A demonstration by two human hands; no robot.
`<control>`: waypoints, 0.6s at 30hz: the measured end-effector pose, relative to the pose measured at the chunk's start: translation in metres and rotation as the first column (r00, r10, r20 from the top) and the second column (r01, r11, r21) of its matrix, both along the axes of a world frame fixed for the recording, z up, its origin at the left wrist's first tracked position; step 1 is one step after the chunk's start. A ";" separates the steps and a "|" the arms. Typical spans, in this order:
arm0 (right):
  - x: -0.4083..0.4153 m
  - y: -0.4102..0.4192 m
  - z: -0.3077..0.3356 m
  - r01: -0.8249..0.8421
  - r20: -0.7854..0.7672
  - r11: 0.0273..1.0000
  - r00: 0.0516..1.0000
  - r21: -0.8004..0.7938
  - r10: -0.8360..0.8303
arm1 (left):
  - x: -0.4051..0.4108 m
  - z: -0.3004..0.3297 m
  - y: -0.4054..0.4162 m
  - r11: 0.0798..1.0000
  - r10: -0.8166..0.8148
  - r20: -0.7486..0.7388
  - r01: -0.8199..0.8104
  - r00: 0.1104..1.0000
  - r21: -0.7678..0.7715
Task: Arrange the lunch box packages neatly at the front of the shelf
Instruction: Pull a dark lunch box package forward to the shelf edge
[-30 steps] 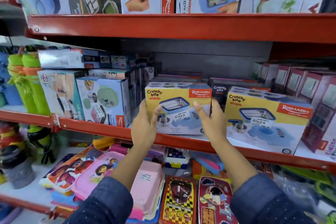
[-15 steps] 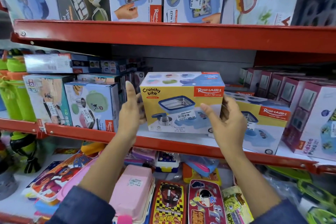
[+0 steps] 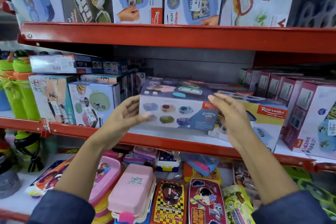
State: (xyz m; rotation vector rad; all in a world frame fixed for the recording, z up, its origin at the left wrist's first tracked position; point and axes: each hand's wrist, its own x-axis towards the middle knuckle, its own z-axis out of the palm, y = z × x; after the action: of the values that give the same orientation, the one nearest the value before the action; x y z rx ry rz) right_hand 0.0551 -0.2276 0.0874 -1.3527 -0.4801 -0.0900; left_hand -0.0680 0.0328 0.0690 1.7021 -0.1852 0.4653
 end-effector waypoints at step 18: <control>0.030 0.056 -0.057 0.268 0.312 0.861 0.940 -0.433 -0.136 | 0.060 -0.049 0.010 0.829 0.484 0.087 -0.488 0.871 0.275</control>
State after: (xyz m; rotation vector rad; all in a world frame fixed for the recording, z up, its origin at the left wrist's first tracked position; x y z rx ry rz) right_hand 0.0855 -0.1717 0.0301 -1.8851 -0.6130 -0.3587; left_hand -0.0084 0.0427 0.0196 2.0390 0.1931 0.8630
